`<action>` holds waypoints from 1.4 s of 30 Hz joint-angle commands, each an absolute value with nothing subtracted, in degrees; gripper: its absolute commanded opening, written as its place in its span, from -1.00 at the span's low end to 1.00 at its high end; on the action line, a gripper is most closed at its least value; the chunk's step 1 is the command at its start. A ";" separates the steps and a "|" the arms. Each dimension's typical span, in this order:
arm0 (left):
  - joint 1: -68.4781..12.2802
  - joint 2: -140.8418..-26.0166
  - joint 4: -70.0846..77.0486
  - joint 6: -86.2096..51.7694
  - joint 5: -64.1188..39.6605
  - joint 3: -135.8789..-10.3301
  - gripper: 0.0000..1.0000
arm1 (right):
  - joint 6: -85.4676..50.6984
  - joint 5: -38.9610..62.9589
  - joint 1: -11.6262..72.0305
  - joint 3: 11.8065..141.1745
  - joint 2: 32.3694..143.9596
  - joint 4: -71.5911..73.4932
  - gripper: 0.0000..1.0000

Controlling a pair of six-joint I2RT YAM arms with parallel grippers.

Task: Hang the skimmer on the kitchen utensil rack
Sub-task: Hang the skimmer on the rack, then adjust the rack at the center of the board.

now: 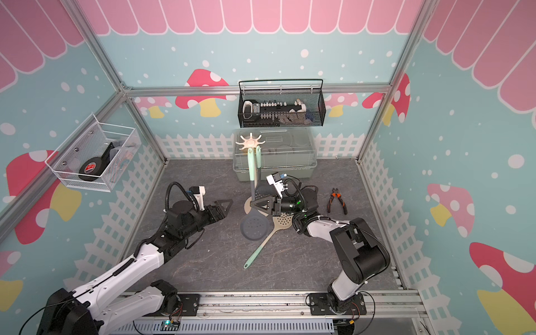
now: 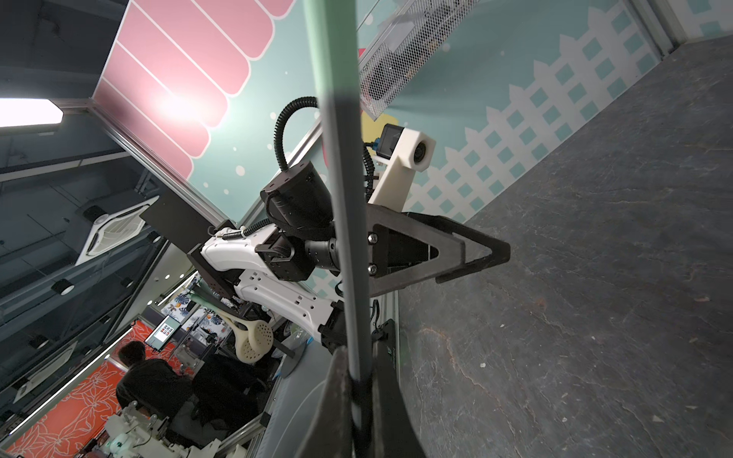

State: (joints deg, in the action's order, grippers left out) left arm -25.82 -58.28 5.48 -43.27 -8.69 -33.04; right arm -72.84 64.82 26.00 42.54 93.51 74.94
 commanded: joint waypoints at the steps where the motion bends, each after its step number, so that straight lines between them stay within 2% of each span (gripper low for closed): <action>1: -25.41 -57.04 5.93 -43.68 -9.31 -33.85 0.98 | -75.75 62.19 26.36 42.46 96.02 71.99 -0.95; 6: -25.40 -56.31 5.04 -43.56 -9.23 -33.48 0.98 | -68.02 59.07 26.27 42.87 94.22 62.61 -0.59; 13: -25.45 -55.40 5.10 -43.20 -8.89 -33.07 0.98 | -56.88 53.88 25.95 45.64 88.83 44.68 -0.43; 19: -25.40 -55.86 5.96 -42.65 -8.52 -33.08 0.98 | -48.56 50.47 25.69 47.99 85.04 30.76 -0.19; 21: -25.41 -56.97 6.17 -42.14 -8.83 -33.71 0.98 | -44.42 49.14 25.49 49.36 83.93 23.14 -0.19; 22: -25.41 -57.73 6.30 -42.00 -8.93 -34.05 0.98 | -41.74 48.49 25.41 50.39 83.23 18.18 -0.09; 23: -25.40 -58.58 6.63 -41.82 -9.16 -34.48 0.99 | -39.17 47.69 25.28 51.14 82.51 14.05 0.59; 24: -25.47 -59.39 6.97 -41.57 -9.41 -34.96 0.98 | -37.28 46.85 25.26 51.45 81.65 11.33 0.95; 35: -25.86 -73.29 11.65 -35.65 -14.14 -45.72 0.98 | -22.78 39.03 22.73 50.64 72.19 -7.43 0.97; 42: -25.84 -79.77 10.99 -25.40 -18.54 -54.94 0.98 | -21.09 38.55 18.01 45.87 69.80 -4.27 0.97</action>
State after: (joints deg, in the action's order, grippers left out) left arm -25.74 -77.73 9.69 -32.01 -14.87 -50.78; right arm -23.22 39.38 19.35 48.47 70.48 -4.69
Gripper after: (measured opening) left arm 0.992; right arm 0.986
